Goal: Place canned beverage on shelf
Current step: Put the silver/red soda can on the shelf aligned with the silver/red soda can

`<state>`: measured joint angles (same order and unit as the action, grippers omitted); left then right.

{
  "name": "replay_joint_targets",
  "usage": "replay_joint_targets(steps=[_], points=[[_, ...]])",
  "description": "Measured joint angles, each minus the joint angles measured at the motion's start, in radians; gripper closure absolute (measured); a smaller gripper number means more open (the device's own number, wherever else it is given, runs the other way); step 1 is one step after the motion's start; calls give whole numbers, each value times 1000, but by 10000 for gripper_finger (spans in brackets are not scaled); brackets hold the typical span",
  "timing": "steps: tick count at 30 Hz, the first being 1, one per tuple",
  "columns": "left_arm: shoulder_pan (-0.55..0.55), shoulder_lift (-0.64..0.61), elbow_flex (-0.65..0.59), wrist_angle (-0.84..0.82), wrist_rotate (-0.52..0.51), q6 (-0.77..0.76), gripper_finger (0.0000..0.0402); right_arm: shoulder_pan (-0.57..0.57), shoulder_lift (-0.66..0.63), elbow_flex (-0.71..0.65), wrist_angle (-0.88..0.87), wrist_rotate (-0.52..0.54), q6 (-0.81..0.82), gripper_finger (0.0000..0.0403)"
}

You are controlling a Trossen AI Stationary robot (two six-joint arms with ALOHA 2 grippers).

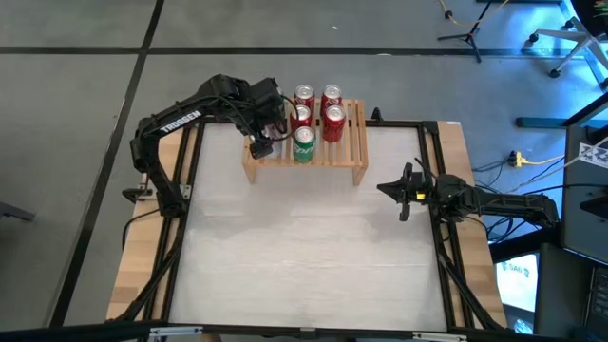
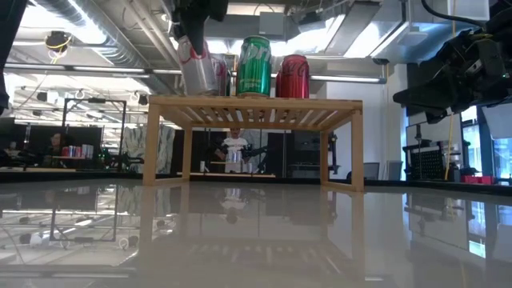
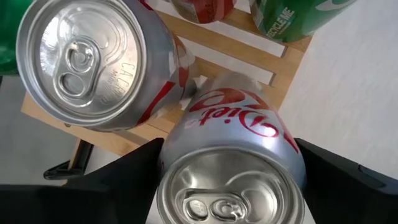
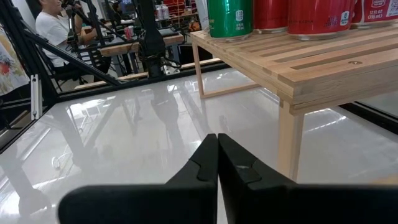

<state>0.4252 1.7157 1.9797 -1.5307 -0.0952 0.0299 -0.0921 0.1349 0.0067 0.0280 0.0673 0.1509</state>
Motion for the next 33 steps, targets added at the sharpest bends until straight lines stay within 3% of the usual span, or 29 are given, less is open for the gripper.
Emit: replay_joint_targets(steps=[33], points=[[0,0,0,46,4,1,70,0,0,0,0,0,0,401]])
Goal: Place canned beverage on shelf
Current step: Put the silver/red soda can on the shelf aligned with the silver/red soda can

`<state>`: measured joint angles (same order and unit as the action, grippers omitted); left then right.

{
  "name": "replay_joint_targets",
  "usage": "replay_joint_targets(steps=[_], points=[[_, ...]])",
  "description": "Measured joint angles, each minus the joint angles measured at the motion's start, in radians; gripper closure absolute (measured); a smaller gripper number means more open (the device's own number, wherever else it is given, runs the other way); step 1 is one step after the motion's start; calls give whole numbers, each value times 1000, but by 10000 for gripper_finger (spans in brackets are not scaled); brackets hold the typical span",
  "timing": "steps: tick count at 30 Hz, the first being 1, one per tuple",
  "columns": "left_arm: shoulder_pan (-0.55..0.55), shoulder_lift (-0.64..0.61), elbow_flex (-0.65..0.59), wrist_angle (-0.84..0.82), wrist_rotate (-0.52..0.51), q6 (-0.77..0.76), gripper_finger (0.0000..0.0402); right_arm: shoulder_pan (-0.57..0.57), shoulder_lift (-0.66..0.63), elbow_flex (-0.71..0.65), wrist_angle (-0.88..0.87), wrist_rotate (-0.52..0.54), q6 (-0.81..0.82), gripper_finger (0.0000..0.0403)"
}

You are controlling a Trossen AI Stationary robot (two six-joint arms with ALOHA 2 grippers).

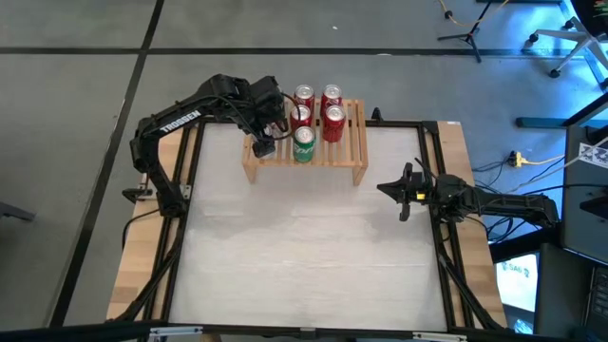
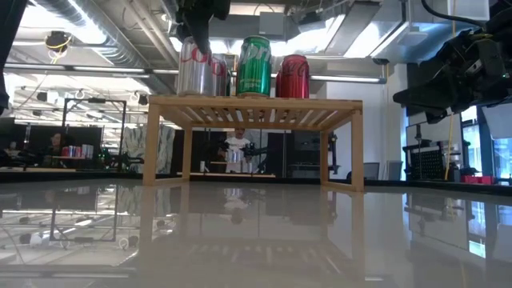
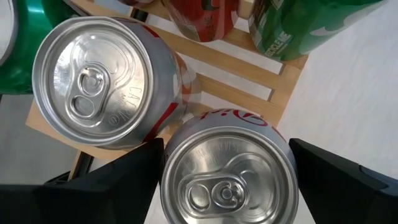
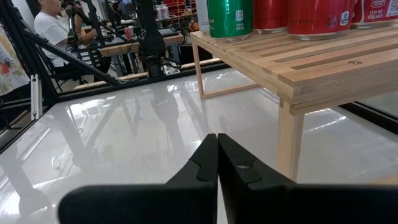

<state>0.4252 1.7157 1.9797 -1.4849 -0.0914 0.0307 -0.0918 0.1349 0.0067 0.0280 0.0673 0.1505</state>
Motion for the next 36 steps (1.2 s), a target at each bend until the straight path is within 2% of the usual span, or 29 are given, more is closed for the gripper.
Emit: replay_joint_targets(steps=[21,30,36], points=[[0,-62,0,-26,-5,-26,70,0,0,0,0,0,0,401],[0,-164,0,-26,-115,-37,70,0,0,0,0,0,0,401],[0,-272,0,-4,-122,-50,70,0,0,0,0,0,0,401]])
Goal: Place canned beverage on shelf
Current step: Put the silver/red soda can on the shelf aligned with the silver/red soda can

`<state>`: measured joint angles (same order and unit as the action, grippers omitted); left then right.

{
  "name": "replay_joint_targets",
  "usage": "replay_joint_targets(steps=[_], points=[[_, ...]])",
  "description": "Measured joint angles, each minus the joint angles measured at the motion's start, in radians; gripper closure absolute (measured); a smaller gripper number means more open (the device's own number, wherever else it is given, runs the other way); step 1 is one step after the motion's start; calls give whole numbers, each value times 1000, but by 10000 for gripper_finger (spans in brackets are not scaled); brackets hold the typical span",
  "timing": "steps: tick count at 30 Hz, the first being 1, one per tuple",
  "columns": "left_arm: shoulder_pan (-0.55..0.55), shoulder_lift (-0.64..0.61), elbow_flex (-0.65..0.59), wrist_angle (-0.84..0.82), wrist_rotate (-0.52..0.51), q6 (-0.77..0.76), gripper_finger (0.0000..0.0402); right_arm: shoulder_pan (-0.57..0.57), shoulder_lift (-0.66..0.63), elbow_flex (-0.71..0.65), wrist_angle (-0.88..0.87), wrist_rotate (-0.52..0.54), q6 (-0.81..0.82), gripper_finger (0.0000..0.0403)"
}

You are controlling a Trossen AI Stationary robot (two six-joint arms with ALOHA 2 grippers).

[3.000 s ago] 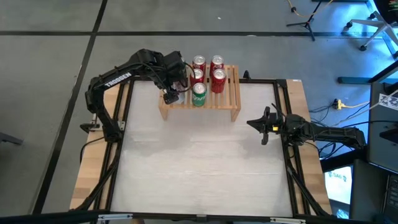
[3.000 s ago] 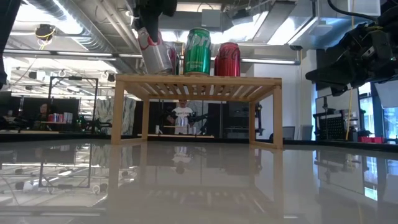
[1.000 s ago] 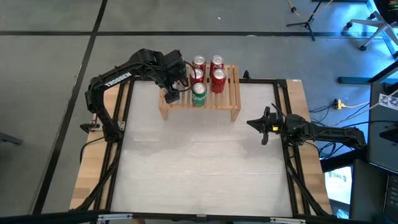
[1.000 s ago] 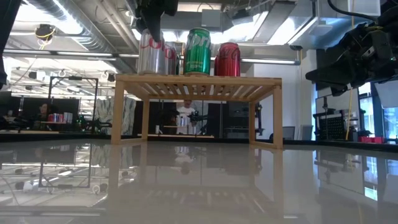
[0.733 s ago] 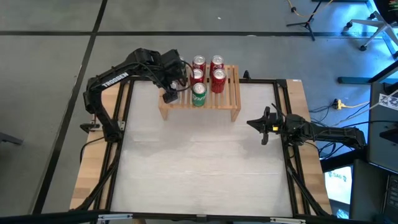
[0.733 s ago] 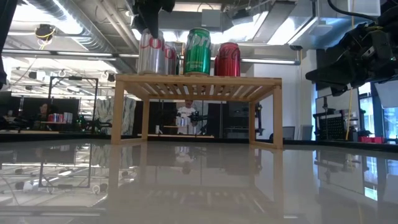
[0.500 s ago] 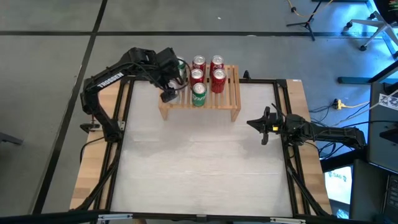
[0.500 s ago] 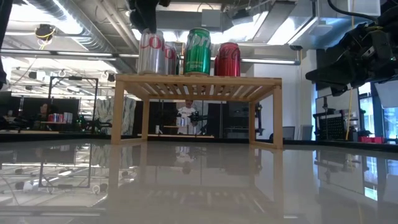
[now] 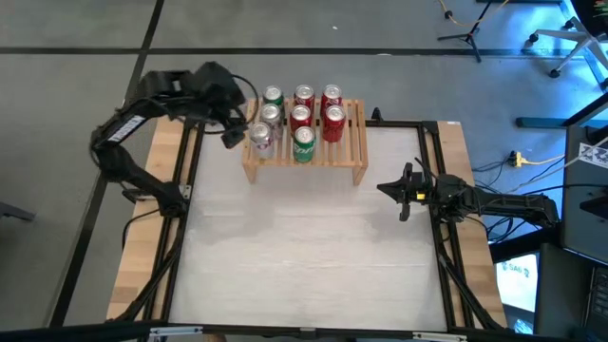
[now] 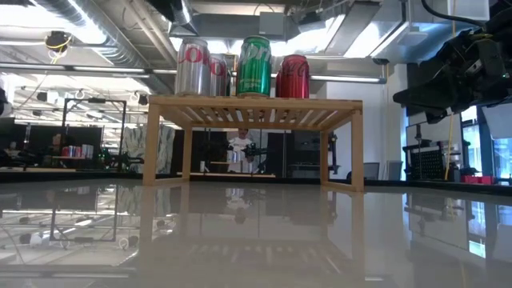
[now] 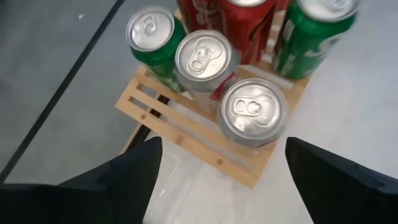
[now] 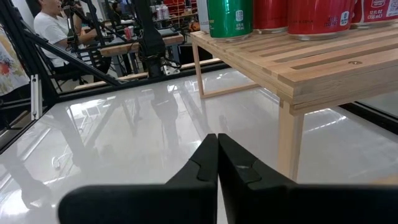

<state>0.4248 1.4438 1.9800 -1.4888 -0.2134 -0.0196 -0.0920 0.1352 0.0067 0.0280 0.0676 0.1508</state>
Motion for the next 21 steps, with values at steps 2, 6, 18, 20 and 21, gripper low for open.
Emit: replay_joint_targets(steps=[2,6,18,20,21], points=[[0,-30,0,2,16,-1,70,0,0,0,0,0,0,401],[-1,-92,0,2,83,-43,70,0,0,0,0,0,0,401],[-13,-119,-253,31,-16,-57,103,0,0,0,0,0,0,401],[-13,-116,-327,72,-29,-57,114,0,0,0,0,0,0,401],[-13,-115,-359,93,-34,-57,119,0,0,0,0,0,0,401]])
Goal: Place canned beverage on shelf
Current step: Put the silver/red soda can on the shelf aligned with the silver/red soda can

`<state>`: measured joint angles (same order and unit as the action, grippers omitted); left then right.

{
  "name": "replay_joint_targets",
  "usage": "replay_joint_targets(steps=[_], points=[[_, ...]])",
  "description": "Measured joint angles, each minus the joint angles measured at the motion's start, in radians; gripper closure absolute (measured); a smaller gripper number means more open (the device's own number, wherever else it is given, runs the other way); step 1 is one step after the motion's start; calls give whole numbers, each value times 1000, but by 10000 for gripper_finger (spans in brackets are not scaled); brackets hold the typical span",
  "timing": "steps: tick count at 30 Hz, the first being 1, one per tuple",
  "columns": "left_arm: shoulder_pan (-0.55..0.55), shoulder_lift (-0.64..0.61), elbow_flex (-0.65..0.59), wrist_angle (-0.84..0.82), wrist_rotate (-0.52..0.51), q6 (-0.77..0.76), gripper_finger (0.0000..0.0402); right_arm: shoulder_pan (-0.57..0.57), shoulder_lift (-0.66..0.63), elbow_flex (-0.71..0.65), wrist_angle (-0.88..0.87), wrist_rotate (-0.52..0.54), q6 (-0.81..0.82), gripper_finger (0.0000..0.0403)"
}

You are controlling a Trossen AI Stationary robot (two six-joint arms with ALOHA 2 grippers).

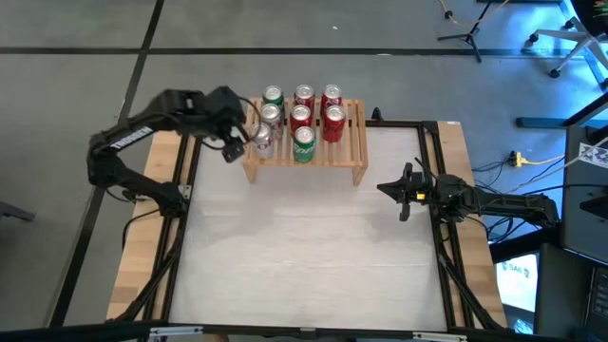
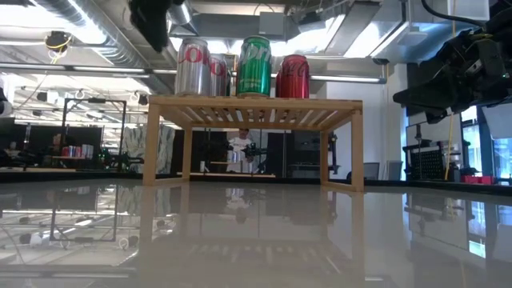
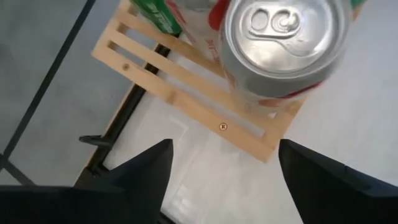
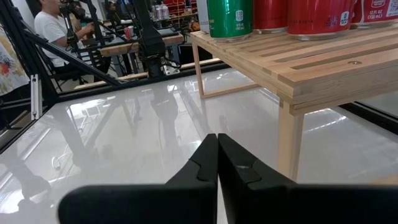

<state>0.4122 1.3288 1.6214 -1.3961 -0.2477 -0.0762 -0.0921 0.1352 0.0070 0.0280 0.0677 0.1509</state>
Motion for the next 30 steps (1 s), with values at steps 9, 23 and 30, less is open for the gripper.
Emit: replay_joint_targets(steps=[9,23,30], points=[[0,-2,-121,116,-4,4,184,0,0,0,0,0,0,401],[0,0,-122,196,37,4,258,0,0,0,0,0,0,401],[0,2,-122,224,39,4,260,0,0,0,0,0,0,401]])
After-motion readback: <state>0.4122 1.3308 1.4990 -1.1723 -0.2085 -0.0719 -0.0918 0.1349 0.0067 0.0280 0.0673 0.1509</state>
